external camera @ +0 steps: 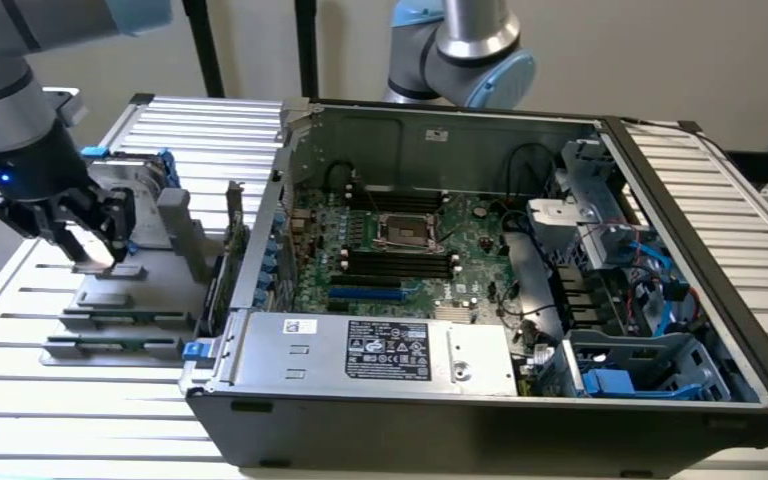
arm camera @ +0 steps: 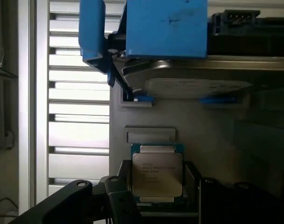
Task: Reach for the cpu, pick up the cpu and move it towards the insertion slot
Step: 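Pick up the cpu and move it towards the insertion slot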
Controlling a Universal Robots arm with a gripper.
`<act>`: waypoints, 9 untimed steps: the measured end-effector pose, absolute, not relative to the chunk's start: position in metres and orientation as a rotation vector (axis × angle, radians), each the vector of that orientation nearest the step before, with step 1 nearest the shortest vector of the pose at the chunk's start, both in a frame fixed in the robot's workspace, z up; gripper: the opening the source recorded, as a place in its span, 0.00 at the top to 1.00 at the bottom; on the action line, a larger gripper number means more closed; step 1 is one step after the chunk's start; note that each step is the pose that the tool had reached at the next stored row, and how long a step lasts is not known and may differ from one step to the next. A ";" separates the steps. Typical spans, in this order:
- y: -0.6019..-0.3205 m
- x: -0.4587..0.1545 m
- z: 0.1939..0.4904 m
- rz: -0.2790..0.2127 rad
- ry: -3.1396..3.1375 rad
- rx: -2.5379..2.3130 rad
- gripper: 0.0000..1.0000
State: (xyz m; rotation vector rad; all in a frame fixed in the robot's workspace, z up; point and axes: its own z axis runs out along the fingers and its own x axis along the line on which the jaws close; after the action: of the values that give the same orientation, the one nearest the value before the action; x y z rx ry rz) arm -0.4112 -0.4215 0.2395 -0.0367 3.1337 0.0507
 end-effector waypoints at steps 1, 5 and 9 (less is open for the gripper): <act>-0.421 -0.410 0.244 0.051 3.134 -0.037 0.45; -0.422 -0.403 0.262 0.051 3.134 -0.037 0.45; -0.421 -0.395 0.280 0.051 3.134 -0.037 0.45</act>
State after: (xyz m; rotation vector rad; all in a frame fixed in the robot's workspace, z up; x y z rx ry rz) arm -0.3945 -0.4215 0.2804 -0.0367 3.1343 0.0507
